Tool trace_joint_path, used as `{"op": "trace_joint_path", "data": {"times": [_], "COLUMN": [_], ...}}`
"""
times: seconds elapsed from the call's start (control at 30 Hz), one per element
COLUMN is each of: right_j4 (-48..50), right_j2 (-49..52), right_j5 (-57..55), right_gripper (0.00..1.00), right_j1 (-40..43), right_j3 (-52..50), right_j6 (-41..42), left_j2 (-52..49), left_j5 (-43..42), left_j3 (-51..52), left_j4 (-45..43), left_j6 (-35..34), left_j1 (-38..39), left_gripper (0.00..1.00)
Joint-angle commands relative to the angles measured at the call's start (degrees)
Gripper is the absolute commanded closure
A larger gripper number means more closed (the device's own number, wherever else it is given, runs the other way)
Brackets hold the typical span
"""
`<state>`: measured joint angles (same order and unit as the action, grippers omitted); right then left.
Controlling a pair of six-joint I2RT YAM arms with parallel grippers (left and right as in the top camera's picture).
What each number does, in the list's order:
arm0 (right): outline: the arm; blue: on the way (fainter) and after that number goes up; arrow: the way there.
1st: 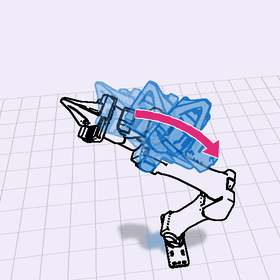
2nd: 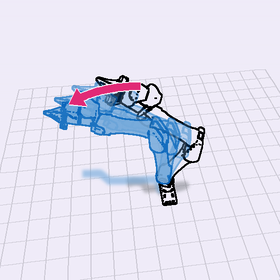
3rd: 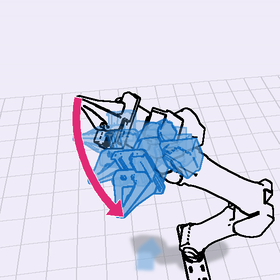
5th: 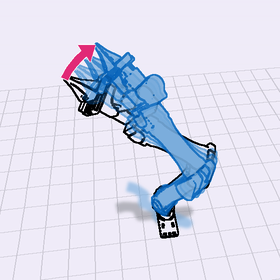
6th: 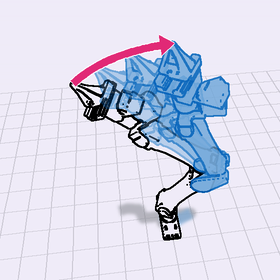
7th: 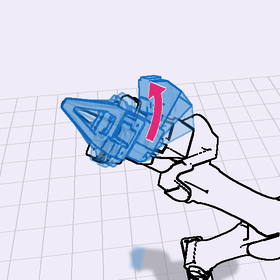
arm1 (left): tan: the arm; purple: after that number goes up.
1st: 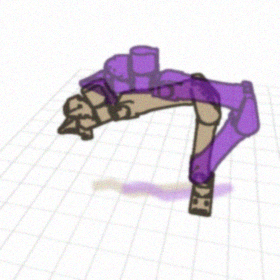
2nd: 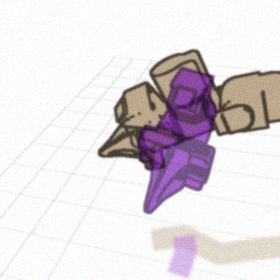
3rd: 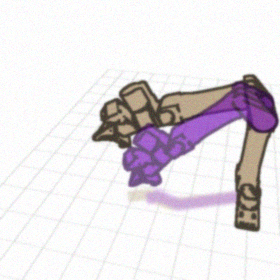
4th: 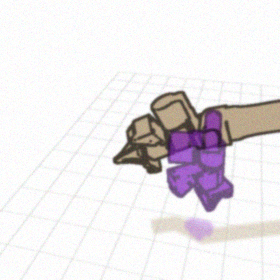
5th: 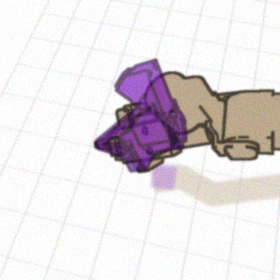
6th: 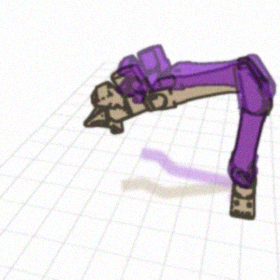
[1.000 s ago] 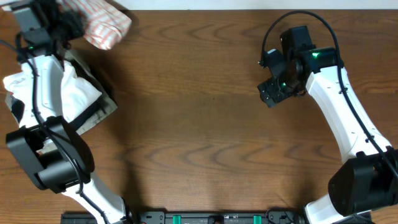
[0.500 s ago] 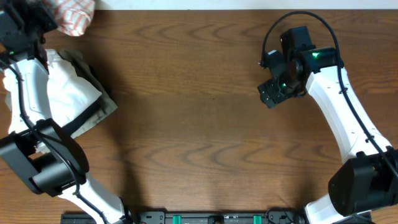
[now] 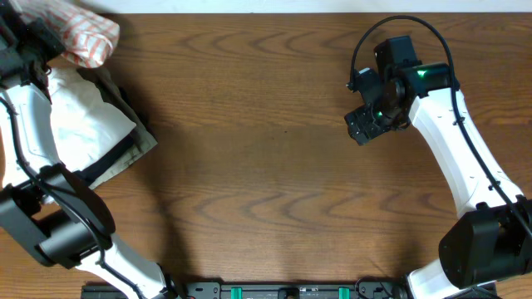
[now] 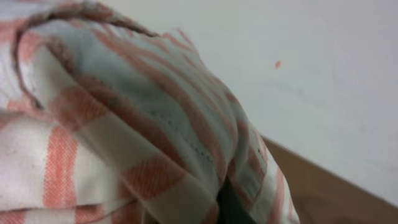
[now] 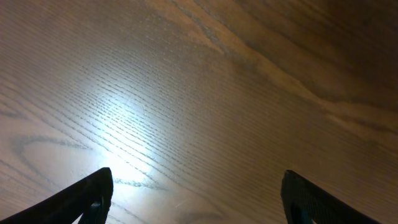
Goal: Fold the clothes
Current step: 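Lower the shirt onto the clothes stack and open the left gripper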
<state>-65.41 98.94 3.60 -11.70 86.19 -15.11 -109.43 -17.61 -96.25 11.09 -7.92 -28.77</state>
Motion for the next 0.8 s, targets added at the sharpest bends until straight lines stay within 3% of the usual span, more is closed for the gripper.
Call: {"op": "trace_joint_path", "data": {"times": [0.0, 0.4, 0.77], "right_j4": [-0.24, -1.22, -3.41], "right_j2": [-1.03, -1.03, -1.03], "right_j5": [0.02, -0.44, -0.42], "right_gripper": [0.15, 0.15, 0.15], "right_j1": [-0.26, -0.26, -0.26], "right_j3": [0.81, 0.81, 0.81], "right_j6": [0.94, 0.74, 0.04], "left_j2": [8.26, 17.62, 16.94], "left_j5": [0.13, 0.13, 0.33], "left_j3": [-1.88, -1.88, -0.50], "left_j4": [2.58, 21.94, 39.52], "left_j6": [-0.55, -0.48, -0.96], "left_j1": [-0.63, -3.10, -6.19], "left_gripper": [0.94, 0.94, 0.94]}}
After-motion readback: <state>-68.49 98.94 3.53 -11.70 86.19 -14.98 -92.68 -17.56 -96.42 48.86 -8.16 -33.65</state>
